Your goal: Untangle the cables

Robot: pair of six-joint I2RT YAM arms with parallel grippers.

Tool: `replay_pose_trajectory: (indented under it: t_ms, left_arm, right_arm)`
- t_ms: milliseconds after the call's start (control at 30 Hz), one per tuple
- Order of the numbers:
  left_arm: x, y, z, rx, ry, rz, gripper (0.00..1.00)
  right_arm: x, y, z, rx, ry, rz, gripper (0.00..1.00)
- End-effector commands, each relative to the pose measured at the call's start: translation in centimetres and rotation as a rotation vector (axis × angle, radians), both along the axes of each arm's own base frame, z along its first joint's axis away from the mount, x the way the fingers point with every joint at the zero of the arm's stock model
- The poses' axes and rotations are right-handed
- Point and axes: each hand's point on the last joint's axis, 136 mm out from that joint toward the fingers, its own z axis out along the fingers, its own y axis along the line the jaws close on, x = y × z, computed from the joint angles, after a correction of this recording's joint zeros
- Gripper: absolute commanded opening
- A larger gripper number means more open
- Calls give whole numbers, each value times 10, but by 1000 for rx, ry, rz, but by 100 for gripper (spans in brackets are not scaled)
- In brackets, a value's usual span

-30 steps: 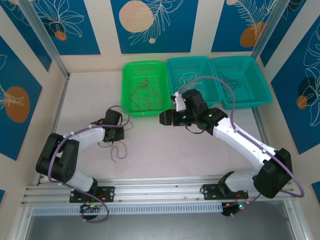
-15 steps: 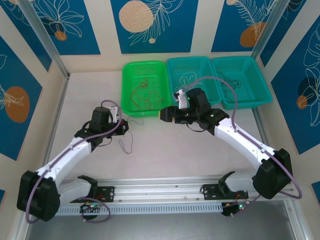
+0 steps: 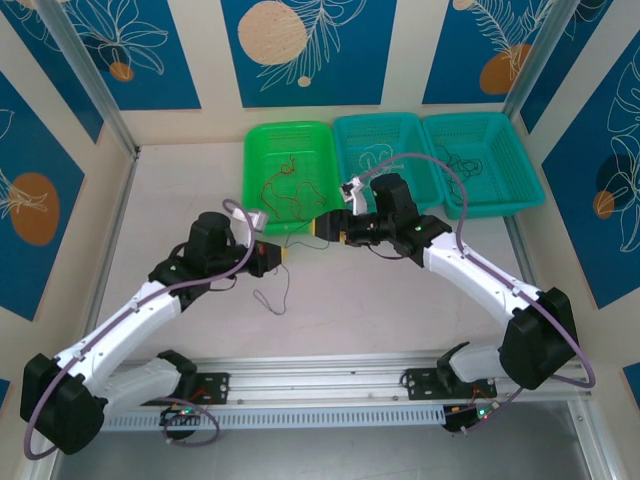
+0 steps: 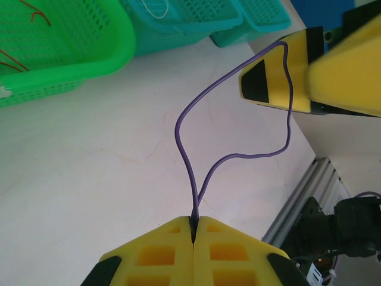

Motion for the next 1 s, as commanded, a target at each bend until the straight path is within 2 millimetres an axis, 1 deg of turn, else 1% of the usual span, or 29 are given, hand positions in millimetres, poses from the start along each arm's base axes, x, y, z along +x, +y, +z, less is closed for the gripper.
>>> replay_pose_trajectory:
  t_ms: [0, 33, 67, 100, 133, 167, 200, 233, 267, 433, 567, 700, 800, 867, 967]
  left_arm:
    - [-4, -14, 26, -45, -77, -69, 0]
    - [-6, -15, 26, -43, -82, -77, 0]
    - [-6, -16, 25, -36, -91, -80, 0]
    - [-6, -16, 25, -27, -99, -80, 0]
    - [-6, -15, 24, -14, -109, -74, 0]
    - [-6, -14, 23, -3, -118, -70, 1]
    - [-5, -13, 23, 7, -133, -61, 9]
    - [-5, -12, 24, 10, -155, -60, 21]
    - [-7, -11, 27, 8, -180, -63, 30]
    - [-18, -9, 57, -64, -336, -91, 58]
    - [-33, -12, 77, -123, -417, -146, 68]
    - [-51, -18, 92, -175, -473, -229, 76]
    - [-64, -22, 102, -205, -518, -288, 80]
    - [-68, -23, 105, -206, -538, -304, 82]
    - [-72, -26, 109, -206, -558, -314, 84]
  right_arm:
    - [-5, 5, -5, 22, 34, 27, 43]
    - [-5, 5, -5, 23, 38, 24, 28]
    - [-4, 4, -4, 20, 39, 17, 16]
    - [-2, 3, -2, 19, 35, 8, 5]
    - [-2, 2, 0, 18, 30, 1, 0]
    - [-1, 1, 3, 22, 22, -3, 0]
    - [-1, 0, 8, 30, 5, -5, 0]
    - [-1, -1, 15, 40, -15, -10, 0]
    - [-1, -3, 21, 46, -31, -14, 0]
    - [-1, -11, 59, 76, -109, -28, 0]
    - [1, -21, 86, 80, -164, -56, 0]
    - [7, -40, 120, 88, -250, -124, 0]
    - [13, -59, 150, 101, -323, -189, 0]
    - [17, -74, 172, 106, -377, -233, 0]
    - [27, -100, 207, 106, -459, -323, 0]
